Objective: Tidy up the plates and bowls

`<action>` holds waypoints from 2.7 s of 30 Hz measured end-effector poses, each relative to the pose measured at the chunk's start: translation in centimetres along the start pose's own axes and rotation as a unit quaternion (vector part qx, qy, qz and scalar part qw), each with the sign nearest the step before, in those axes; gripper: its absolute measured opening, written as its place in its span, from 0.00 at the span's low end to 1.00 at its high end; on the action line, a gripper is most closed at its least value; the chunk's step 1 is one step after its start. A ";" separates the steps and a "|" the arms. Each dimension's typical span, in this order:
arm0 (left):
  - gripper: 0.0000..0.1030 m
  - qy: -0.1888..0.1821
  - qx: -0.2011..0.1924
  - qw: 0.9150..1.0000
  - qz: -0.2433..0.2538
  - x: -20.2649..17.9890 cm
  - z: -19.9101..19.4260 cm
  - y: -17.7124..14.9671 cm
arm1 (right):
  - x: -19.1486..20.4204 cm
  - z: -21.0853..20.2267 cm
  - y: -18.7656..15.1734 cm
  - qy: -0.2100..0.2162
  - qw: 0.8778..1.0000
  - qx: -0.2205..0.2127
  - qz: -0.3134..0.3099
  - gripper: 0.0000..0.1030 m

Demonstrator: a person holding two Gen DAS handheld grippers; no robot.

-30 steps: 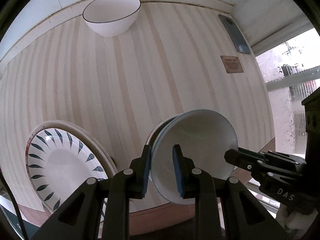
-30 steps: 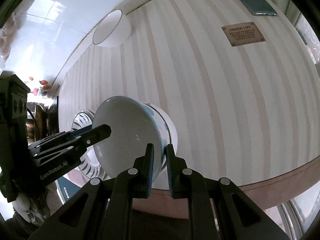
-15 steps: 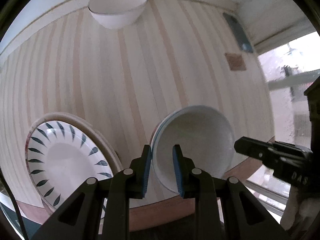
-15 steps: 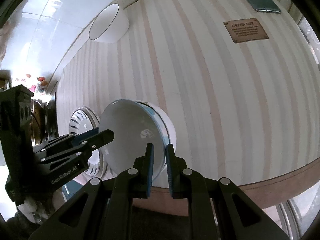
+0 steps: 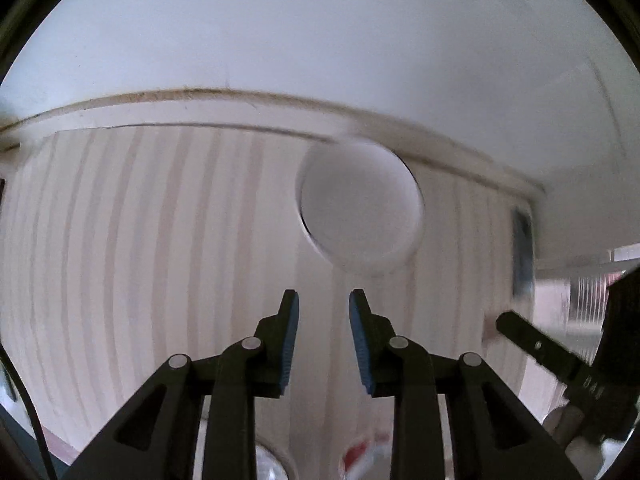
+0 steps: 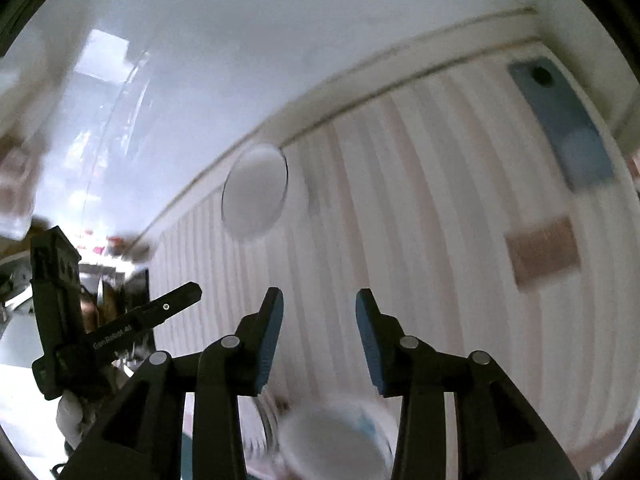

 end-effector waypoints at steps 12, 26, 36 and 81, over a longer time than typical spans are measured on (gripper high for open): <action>0.22 -0.001 0.039 0.999 -0.003 0.9 7.3 3.8 | 3.8 10.7 7.8 -0.008 1.000 0.018 -0.022 0.32; 0.22 0.023 0.009 0.999 0.037 -0.2 5.2 2.2 | 4.7 10.6 6.7 -0.058 0.993 0.018 -0.097 0.14; 0.22 -0.001 -0.013 0.996 0.084 -2.4 -0.7 -2.3 | 4.5 4.2 2.2 -0.044 0.995 -0.008 -0.093 0.14; 0.22 0.010 0.049 0.982 0.181 -3.9 -0.2 -21.1 | -3.4 -5.1 -19.5 -0.066 0.997 -0.012 -0.024 0.14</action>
Point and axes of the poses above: each gripper's, at about its wrist camera, not at the fingertips, and z roughly the way its jaws point, x to its left, y to its top, the point moved 5 cm from there along z, roughly the way its jaws point, and after that the axes turned 2 degrees about -y, right-handed, at the moved point
